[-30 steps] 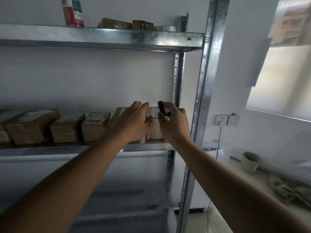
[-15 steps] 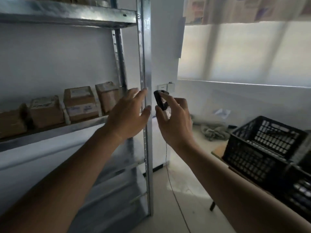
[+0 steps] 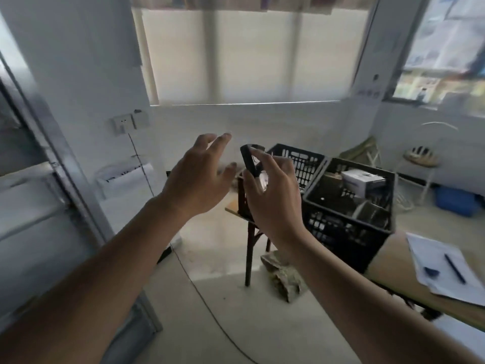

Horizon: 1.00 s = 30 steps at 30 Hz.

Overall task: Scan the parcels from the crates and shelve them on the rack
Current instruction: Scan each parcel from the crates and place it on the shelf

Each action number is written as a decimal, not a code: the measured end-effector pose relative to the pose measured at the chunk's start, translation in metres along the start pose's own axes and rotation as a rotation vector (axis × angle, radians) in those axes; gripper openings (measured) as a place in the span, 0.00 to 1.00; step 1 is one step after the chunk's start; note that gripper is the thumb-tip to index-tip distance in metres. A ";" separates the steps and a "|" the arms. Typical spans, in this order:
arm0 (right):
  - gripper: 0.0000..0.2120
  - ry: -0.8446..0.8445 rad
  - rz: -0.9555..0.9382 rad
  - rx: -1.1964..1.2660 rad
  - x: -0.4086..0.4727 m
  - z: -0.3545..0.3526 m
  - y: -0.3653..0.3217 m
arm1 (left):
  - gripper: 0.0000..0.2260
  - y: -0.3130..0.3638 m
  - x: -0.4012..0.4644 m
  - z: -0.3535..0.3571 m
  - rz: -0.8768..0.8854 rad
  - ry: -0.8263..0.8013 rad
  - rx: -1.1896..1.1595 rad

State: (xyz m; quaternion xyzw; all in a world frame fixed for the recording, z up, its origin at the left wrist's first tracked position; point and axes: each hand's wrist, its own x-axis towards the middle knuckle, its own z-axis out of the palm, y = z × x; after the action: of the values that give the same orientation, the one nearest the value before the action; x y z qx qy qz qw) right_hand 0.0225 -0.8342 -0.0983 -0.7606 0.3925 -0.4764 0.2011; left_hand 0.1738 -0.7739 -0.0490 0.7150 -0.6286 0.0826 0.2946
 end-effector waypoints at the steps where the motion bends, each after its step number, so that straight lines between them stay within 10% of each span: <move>1: 0.24 0.011 0.006 -0.012 0.002 -0.016 0.017 | 0.28 0.016 0.009 0.015 0.020 -0.014 -0.018; 14: 0.24 0.118 0.211 -0.184 0.042 -0.160 0.221 | 0.29 0.175 0.110 0.202 0.175 -0.185 -0.172; 30: 0.23 0.250 0.568 -0.205 0.156 -0.152 0.420 | 0.30 0.198 0.285 0.432 0.281 -0.496 -0.332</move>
State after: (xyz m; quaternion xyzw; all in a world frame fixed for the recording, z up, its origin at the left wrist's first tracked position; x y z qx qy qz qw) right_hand -0.2448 -1.2041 -0.2246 -0.5727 0.6566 -0.4490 0.1983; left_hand -0.0672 -1.2504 -0.1982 0.5621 -0.7784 -0.1578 0.2307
